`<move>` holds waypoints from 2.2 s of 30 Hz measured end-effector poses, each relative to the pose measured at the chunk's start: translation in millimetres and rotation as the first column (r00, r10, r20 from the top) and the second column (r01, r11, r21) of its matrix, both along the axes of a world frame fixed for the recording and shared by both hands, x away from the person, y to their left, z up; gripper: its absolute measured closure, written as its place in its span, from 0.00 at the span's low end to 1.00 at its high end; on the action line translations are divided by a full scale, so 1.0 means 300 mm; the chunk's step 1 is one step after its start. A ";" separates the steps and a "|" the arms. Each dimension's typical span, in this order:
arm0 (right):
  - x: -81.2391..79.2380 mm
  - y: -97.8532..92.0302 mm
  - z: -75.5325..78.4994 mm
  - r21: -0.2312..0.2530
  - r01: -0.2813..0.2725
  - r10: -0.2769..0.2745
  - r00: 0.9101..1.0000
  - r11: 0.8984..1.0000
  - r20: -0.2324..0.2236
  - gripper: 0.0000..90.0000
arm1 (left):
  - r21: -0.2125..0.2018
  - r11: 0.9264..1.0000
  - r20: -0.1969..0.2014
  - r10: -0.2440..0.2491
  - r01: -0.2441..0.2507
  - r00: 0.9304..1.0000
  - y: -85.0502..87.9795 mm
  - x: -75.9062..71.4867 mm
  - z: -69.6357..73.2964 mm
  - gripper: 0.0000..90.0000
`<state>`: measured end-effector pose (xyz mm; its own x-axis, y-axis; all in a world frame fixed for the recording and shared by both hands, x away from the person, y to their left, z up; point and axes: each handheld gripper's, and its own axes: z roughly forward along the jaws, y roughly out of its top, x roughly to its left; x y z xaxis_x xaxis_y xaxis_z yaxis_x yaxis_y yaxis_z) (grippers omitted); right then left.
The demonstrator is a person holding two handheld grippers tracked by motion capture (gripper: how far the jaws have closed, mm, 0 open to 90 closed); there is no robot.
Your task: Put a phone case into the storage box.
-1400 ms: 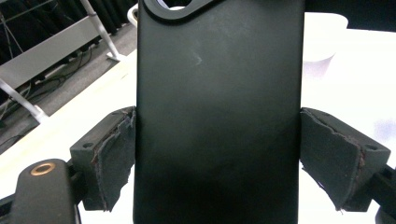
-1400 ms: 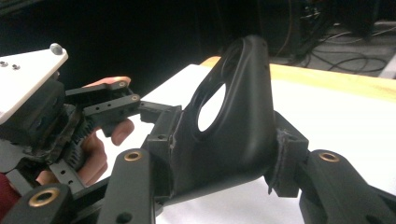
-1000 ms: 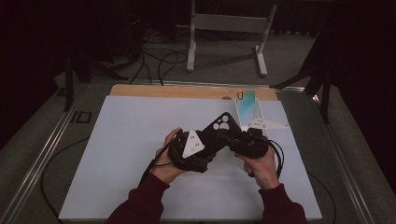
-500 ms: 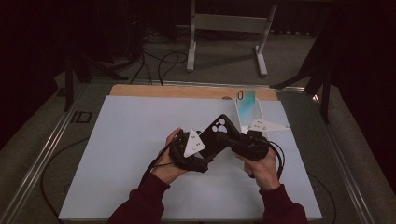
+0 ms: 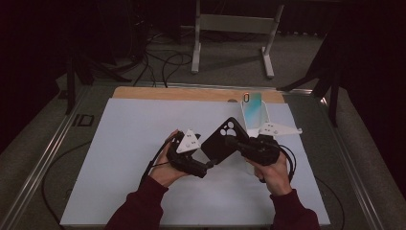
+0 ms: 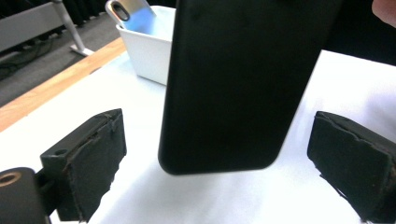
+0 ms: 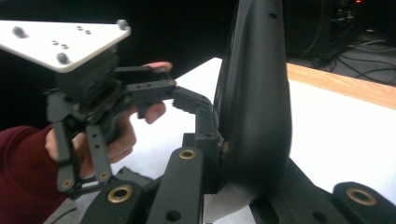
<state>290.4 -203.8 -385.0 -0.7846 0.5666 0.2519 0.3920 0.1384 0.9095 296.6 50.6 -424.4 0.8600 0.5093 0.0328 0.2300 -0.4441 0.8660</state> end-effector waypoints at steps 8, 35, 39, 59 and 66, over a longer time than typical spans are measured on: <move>-0.016 0.013 0.012 -0.003 -0.096 0.096 0.995 0.995 0.025 0.96 | -0.019 0.996 -0.036 -0.086 0.085 0.996 -0.009 -0.003 -0.007 0.19; -0.020 -0.010 0.014 -0.035 -0.195 0.197 0.978 0.980 0.066 0.96 | -0.057 0.978 -0.097 -0.206 0.201 0.974 0.003 0.000 -0.025 0.50; -0.016 -0.021 0.012 -0.042 -0.186 0.188 0.980 0.982 0.066 0.92 | -0.036 0.976 -0.088 -0.217 0.214 0.972 0.002 -0.007 -0.031 0.63; -0.007 -0.003 0.003 -0.107 -0.014 0.020 0.998 0.994 0.059 0.21 | -0.020 0.985 -0.007 -0.173 0.172 0.985 0.000 -0.030 -0.027 0.89; -0.015 0.002 0.015 -0.091 0.016 -0.009 0.997 0.996 0.078 0.16 | -0.022 0.991 -0.015 -0.132 0.131 0.991 0.000 -0.022 -0.030 0.89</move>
<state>285.9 -203.1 -380.6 -0.7921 0.5947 0.1375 0.3236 0.2182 0.9207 290.1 50.5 -433.5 0.9198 0.3923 0.0087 0.1849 -0.4529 0.8722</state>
